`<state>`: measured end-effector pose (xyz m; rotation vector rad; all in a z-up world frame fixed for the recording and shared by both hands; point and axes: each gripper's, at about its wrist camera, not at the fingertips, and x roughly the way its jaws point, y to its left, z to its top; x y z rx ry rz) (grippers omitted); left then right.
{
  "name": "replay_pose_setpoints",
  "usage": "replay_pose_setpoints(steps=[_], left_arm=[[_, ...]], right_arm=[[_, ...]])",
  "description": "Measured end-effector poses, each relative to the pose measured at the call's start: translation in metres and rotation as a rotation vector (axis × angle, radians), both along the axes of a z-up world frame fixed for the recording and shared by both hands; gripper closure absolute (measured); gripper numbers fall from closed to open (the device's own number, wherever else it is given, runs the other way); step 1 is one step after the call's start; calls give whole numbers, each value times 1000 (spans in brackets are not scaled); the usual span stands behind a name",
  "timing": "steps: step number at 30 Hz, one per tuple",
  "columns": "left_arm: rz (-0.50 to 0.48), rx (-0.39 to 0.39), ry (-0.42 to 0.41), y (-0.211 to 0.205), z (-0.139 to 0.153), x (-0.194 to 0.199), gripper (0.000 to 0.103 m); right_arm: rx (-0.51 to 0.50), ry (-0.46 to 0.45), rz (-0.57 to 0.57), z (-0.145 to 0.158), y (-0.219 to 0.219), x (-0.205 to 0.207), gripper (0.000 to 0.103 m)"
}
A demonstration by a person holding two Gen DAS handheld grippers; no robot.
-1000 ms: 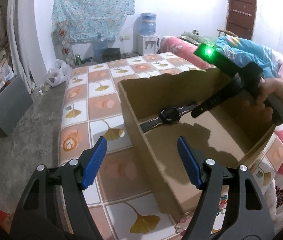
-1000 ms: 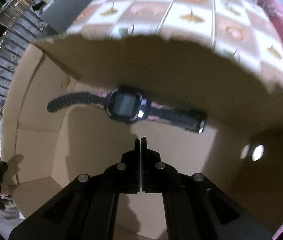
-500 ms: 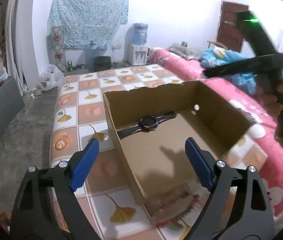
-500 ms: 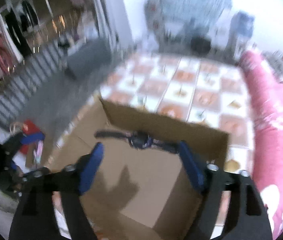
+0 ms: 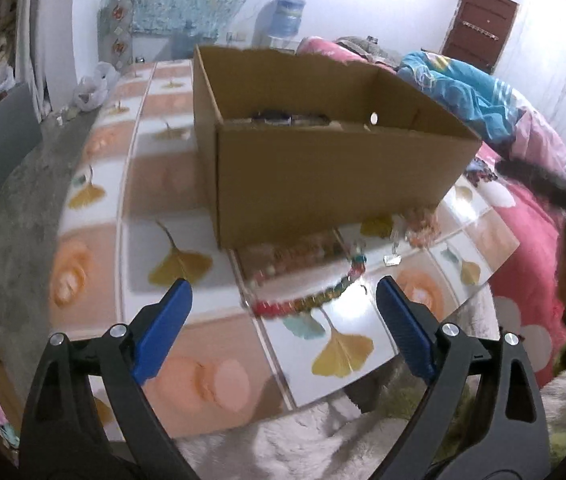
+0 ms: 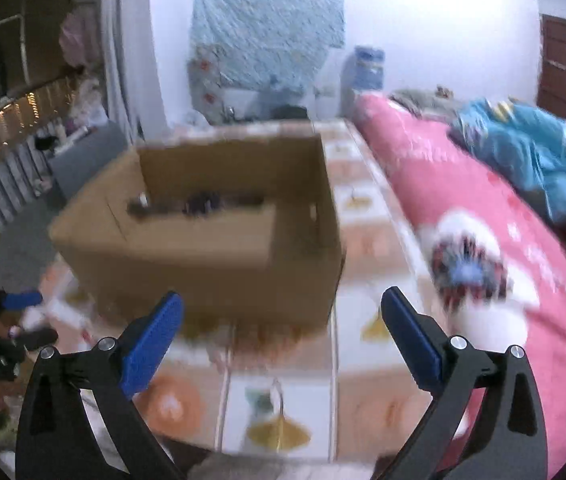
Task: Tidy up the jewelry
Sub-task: 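Open the right tool and withdraw both tools from the box, then move the left tool back over the box toward the placed watch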
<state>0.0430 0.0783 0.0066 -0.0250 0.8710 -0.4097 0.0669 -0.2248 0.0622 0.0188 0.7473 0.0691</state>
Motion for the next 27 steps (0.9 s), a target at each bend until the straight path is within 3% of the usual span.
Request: replay_pose_setpoints(steps=[5,8,17,27], left_arm=[[3,86,-11,-11,-17,-5,14],[-3,143,5,-17,-26,-5,14],[6,223,52,-32,-41,-1,13],[21,220,83,-34,-47,8,8]], right_arm=[[96,127,-73,-55,5,-17,7],[45,138,-100,-75,13,-22,7],[-120,105,-78,-90,26,-30,7],[-117,93,-63,-94,28,-31,7]])
